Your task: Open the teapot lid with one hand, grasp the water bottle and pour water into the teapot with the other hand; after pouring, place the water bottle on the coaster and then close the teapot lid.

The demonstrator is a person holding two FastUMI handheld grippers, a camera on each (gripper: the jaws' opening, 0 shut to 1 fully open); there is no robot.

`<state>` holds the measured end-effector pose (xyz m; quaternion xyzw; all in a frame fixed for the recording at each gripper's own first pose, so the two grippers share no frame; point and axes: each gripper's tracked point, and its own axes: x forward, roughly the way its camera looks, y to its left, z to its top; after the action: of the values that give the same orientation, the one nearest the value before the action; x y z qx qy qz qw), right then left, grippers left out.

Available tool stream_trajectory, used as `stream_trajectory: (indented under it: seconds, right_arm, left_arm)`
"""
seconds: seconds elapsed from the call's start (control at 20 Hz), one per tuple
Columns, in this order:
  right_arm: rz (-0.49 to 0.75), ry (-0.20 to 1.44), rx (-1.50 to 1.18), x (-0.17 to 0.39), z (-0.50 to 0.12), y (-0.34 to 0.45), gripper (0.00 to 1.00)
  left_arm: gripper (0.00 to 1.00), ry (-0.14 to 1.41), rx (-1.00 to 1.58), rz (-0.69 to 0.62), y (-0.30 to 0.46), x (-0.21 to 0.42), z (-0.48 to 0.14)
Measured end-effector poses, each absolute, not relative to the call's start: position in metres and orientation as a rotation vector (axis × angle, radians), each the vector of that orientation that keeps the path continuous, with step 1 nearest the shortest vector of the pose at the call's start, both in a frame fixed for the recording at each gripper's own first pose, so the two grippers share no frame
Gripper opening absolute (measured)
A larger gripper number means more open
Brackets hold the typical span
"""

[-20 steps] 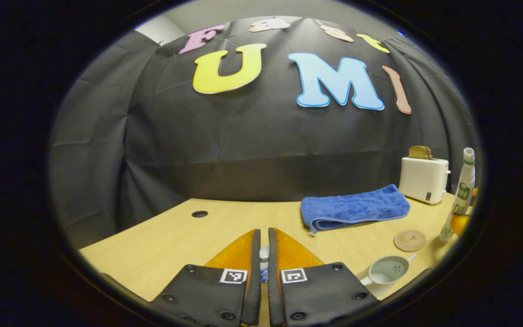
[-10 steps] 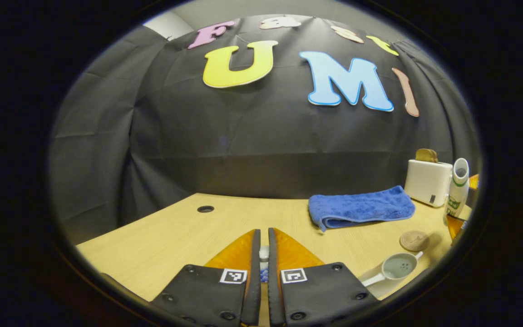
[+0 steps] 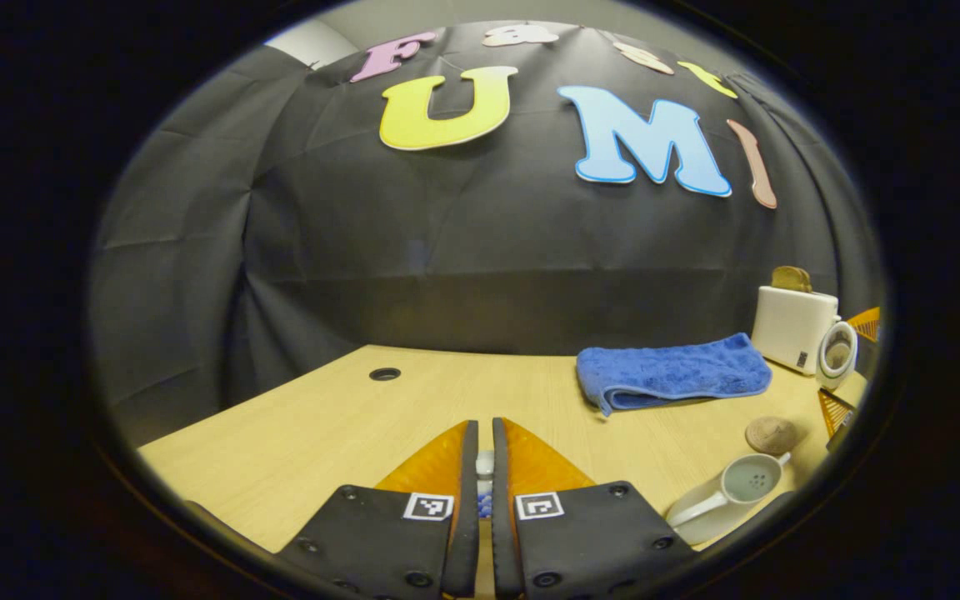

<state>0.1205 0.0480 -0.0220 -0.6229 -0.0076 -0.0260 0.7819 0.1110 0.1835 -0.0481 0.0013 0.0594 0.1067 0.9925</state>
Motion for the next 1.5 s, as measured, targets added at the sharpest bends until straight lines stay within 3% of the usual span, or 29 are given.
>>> stream_trajectory:
  seconds: [0.1, 0.15, 0.2, 1.1, 1.15, 1.3, 1.5]
  right_arm:
    - [-0.049, -0.037, -1.4, 0.117, -0.022, 0.054, 0.74]
    - [-0.042, -0.041, -1.421, 0.117, -0.022, 0.055, 0.74]
    - [-0.037, -0.044, -1.438, 0.117, -0.022, 0.056, 0.74]
    - [-0.049, -0.147, -1.659, 0.129, -0.002, 0.072, 0.74]
    - [-0.048, -0.152, -1.667, 0.13, -0.001, 0.073, 0.74]
    - [-0.054, -0.173, -1.697, 0.131, 0.004, 0.074, 0.74]
    - [-0.057, -0.191, -1.728, 0.13, 0.006, 0.076, 0.74]
  left_arm:
    - [0.17, 0.121, 0.005, 0.223, 0.187, 0.111, -0.05]
    - [0.13, 0.122, 0.002, 0.225, 0.188, 0.111, -0.05]
    - [0.17, 0.122, -0.001, 0.227, 0.189, 0.111, -0.05]
    - [0.17, 0.136, -0.002, 0.244, 0.194, 0.109, -0.051]
    - [0.13, 0.137, -0.001, 0.244, 0.194, 0.109, -0.052]
    - [0.17, 0.141, 0.001, 0.245, 0.194, 0.108, -0.051]
    - [0.13, 0.14, 0.0, 0.245, 0.194, 0.108, -0.051]
